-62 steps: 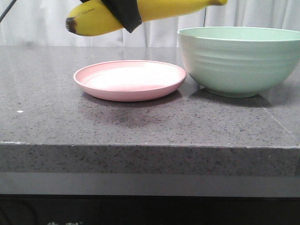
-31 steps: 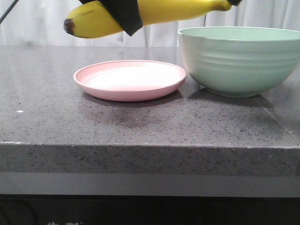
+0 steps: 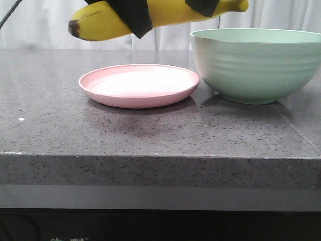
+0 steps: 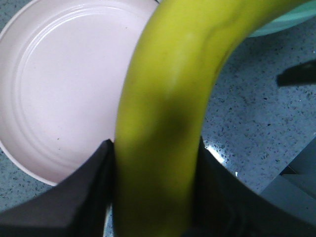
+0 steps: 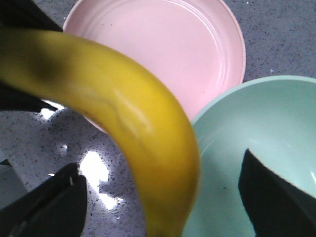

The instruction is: Transfer banana from pink plate to green bowl

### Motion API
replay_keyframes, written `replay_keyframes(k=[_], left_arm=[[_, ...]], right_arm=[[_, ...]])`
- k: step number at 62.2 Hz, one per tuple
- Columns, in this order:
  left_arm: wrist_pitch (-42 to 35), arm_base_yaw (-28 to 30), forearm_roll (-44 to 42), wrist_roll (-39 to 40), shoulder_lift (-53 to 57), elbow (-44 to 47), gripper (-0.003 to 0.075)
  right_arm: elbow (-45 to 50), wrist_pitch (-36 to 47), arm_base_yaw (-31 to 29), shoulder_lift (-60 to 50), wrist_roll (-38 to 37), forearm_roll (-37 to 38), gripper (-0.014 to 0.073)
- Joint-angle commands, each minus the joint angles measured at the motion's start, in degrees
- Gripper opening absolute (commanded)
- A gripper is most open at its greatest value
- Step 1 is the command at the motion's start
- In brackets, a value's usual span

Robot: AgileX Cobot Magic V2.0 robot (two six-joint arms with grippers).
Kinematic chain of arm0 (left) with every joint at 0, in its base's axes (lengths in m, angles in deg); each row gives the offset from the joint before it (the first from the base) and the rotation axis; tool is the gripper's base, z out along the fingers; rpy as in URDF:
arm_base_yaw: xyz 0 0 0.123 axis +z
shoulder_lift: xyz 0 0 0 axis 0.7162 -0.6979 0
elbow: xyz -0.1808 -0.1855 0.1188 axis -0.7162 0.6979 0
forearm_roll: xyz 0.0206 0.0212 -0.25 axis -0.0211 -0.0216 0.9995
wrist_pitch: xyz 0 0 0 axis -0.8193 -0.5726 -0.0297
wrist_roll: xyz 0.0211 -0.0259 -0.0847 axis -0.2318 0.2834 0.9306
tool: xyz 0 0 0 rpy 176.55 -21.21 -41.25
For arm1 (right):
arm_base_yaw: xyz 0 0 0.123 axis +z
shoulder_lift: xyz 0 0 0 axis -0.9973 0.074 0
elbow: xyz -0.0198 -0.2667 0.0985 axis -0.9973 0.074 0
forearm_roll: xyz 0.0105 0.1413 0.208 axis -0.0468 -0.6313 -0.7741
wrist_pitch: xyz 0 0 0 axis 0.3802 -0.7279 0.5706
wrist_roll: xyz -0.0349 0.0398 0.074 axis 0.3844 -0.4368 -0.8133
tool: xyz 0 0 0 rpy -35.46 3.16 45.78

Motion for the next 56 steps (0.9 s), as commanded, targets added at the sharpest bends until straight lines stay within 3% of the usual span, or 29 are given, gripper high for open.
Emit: replay_keyframes(k=[1,14,32,46,51,56], left_arm=[[-2.83,-0.52,0.45,0.0,2.84,-1.73,-0.0018],[-2.97,-0.52,0.45,0.0,2.84,-1.73,-0.0018],[-2.97,-0.52,0.45,0.0,2.84,-1.73,-0.0018],[-3.55,-0.52,0.45,0.0,2.84,-1.73,-0.0011],[-3.93,-0.52,0.45,0.0,2.84,-1.73,0.0041],[-4.85,-0.52,-0.26,0.0,2.84,-1.73,0.0146]], right_arm=[[-4.11,0.42,-0.03,-0.15,0.62,0.03,0.0633],[-6.65,-0.53,0.96,2.36,0.68,0.03,0.0597],[-6.86,-0.11,1.99,2.36,0.73,0.09,0.0223],[-6.86,-0.24,1.99,2.36,0.73,0.28,0.0061],[-6.86,-0.24,1.99,2.36,0.73,0.4,0.0027],[-6.86,-0.57,1.99,2.3,0.73,0.92,0.0012]])
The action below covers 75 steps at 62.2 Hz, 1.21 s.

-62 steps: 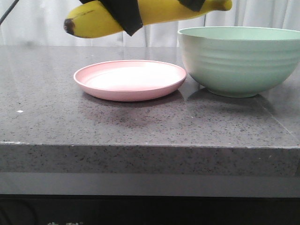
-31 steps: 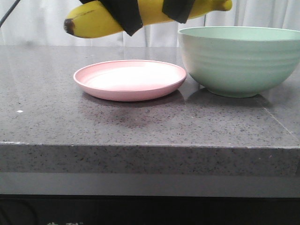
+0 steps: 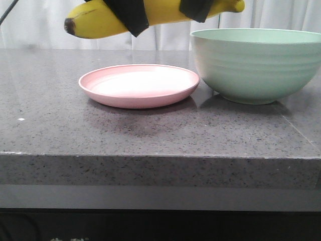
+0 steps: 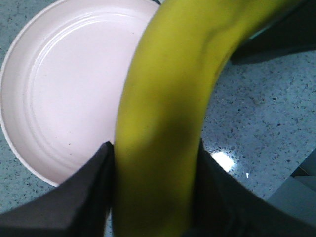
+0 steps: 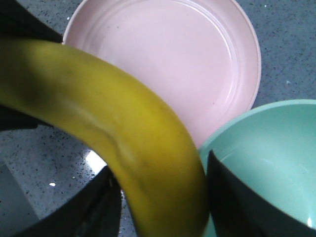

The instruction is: Transfer banana from pink plate to green bowl

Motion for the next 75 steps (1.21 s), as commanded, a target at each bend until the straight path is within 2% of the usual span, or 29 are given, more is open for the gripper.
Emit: replay_keyframes(k=[1,7,8,13,17,21,36,49,61,75], left_arm=[[-4.79,-0.52,0.54,1.26,2.7,-1.73,0.0171],[-6.4,-0.52,-1.0,1.26,2.7,-1.73,0.0361],[-6.51,-0.52,-1.0,1.26,2.7,-1.73,0.0361],[-7.81,-0.52,-2.56,1.75,2.7,-1.73,0.0503],[-8.7,-0.52,-3.89,2.01,2.81,-1.73,0.0591],[-8.97,-0.4,-4.73,2.64,2.79,-1.73,0.0636],[-8.86,-0.4,-5.89,3.01,3.33,-1.73,0.0646],[-8.86,-0.4,-6.22,3.01,6.84,-1.73,0.0646],[-8.86,-0.4,-5.84,3.25,11.9,-1.73,0.0646],[-8.86,-0.4,-5.95,4.52,14.49,-1.73,0.0645]], right_arm=[[-1.99,2.34,0.42,-2.34,0.62,0.4,0.0013],[-1.99,1.42,0.42,-2.34,0.62,1.04,0.0012],[-1.99,1.27,0.42,-2.34,0.62,1.11,0.0012],[-1.99,0.64,0.42,-2.34,0.62,1.64,0.0012],[-1.99,0.41,0.42,-2.38,0.62,1.69,0.0012],[-2.11,0.29,0.42,-2.38,0.62,1.68,0.0012],[-2.55,0.76,0.42,-2.45,0.62,2.15,0.0012],[-7.56,-0.01,-0.5,-2.45,-1.3,4.93,0.0012],[-13.29,-2.29,-4.81,-2.45,-2.53,6.52,0.0012],[-16.61,-10.12,-11.04,-2.45,-2.53,10.87,0.0012]])
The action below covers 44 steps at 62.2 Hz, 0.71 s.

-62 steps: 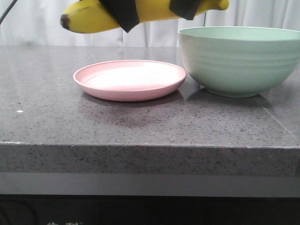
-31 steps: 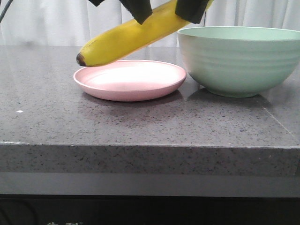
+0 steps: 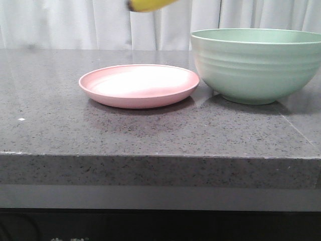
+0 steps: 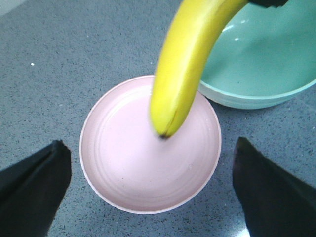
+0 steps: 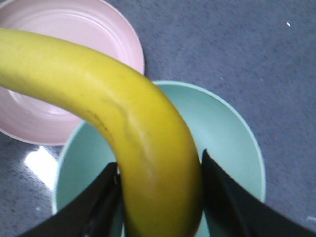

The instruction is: Transfer banana from pink plate to green bowl

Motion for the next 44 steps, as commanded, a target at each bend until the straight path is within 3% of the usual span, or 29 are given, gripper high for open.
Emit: replay_keyframes(k=[1,18,31,44], left_arm=[[-3.27,-0.4,-0.1,1.09,2.62,-1.73,0.0644],[-3.27,-0.4,-0.1,1.09,2.62,-1.73,0.0643],[-3.38,-0.4,-0.1,1.09,2.62,-1.73,0.0643],[-3.63,-0.4,-0.1,1.09,2.62,-1.73,0.0643]], right_arm=[[-2.42,-1.53,-2.97,-2.45,-0.19,2.03,0.0012],[-1.61,-4.98,-9.87,-1.3,-1.49,2.09,0.0012],[0.19,-4.98,-11.6,-1.02,-3.69,1.96,0.0012],[4.01,-5.04,-11.6,-1.02,-12.01,2.01,0.0015]])
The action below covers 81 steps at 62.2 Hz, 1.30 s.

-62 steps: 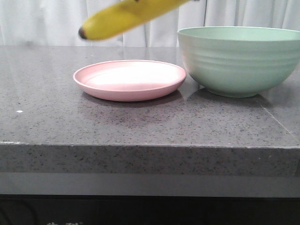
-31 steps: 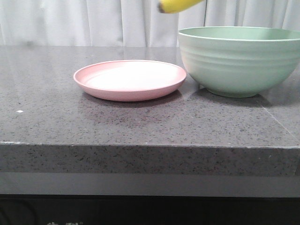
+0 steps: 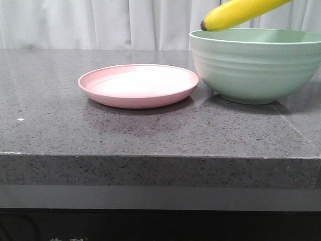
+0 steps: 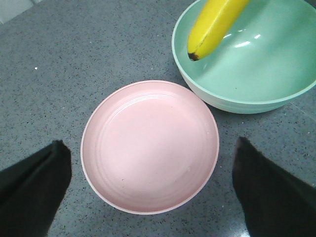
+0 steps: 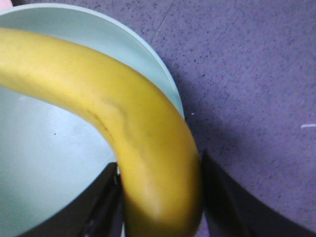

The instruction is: Transfer banana from pink plate to green bowl

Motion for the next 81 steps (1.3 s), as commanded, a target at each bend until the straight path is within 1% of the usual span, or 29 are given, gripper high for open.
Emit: replay_keyframes(k=[1,9,12,19,26,31,34,51,56,59,61,65,68,70,71,74,76,78,81], left_arm=[[-3.63,-0.4,-0.1,0.71,1.95,-1.73,0.0643],[-3.63,-0.4,-0.1,0.71,1.95,-1.73,0.0643],[-3.63,-0.4,-0.1,0.71,1.95,-1.73,0.0643],[-3.63,-0.4,-0.1,0.71,1.95,-1.73,0.0643],[-3.63,-0.4,-0.1,0.71,1.95,-1.73,0.0642],[-3.63,-0.4,-0.1,0.71,1.82,-1.73,0.0642],[-3.63,-0.4,-0.1,0.71,1.68,-1.73,0.0642],[-3.74,-0.4,-0.1,0.8,1.2,-1.73,0.0642],[-4.28,-0.4,-0.1,1.1,1.2,-1.73,0.064],[-5.04,-0.3,-0.59,2.61,1.2,-1.73,0.0628],[-5.65,-0.18,-1.48,4.56,1.2,-1.73,0.0605],[-6.53,0.51,-3.0,7.78,1.2,-1.73,0.0533],[-7.25,1.53,-4.66,10.97,1.2,-1.73,0.044],[-7.53,2.2,-5.6,12.34,1.2,-1.73,0.0387],[-7.66,2.74,-5.73,13.1,1.2,-1.73,0.0344],[-7.95,4.05,-6.0,14.04,1.2,-1.73,0.0255],[-8.07,5.34,-6.0,14.66,1.2,-1.73,0.0179],[-8.23,6.95,-6.0,15.24,1.2,-1.73,0.0074],[-8.23,9.02,-6.0,16.63,1.2,-1.73,-0.0011]], right_arm=[[0.36,-4.0,-0.33,-2.3,-4.13,0.12,0.0015],[2.62,-4.0,-0.33,-2.3,-5.41,0.01,0.002],[2.99,-4.0,-0.33,-2.3,-5.43,0.01,0.0039],[2.98,-4.0,-0.33,-2.3,-5.43,0.01,0.0157],[2.98,-4.0,-0.33,-2.3,-5.47,0.01,0.0316],[2.98,-4.0,-0.33,-2.3,-5.54,0.01,0.0397],[2.98,-4.0,-0.33,-2.3,-5.91,0.01,0.0421],[2.87,-3.9,-0.33,-2.47,-5.91,0.01,0.0425],[2.88,-3.9,-0.33,-3.2,-7.23,-1.0,0.0408],[2.88,-3.9,-0.33,-3.87,-9.13,-1.0,0.037],[2.88,-3.9,-0.33,-4.44,-10.31,-1.49,0.0336],[2.88,-3.9,-0.33,-5.46,-12.63,-2.19,0.0224],[2.88,-3.9,-0.33,-6.34,-13.91,-2.86,0.0118],[2.88,-3.9,-0.33,-6.79,-14.2,-3.18,0.0066],[2.88,-3.9,-0.33,-6.96,-14.32,-3.36,0.0043],[2.88,-3.9,-0.33,-7.55,-14.62,-4.03,-0.0024],[2.88,-3.9,-0.33,-7.86,-14.9,-4.32,-0.0051],[2.88,-3.85,-0.33,-8.34,-15.29,-4.44,-0.0061],[2.88,-3.85,-0.33,-8.76,-15.62,-4.51,-0.0057]])
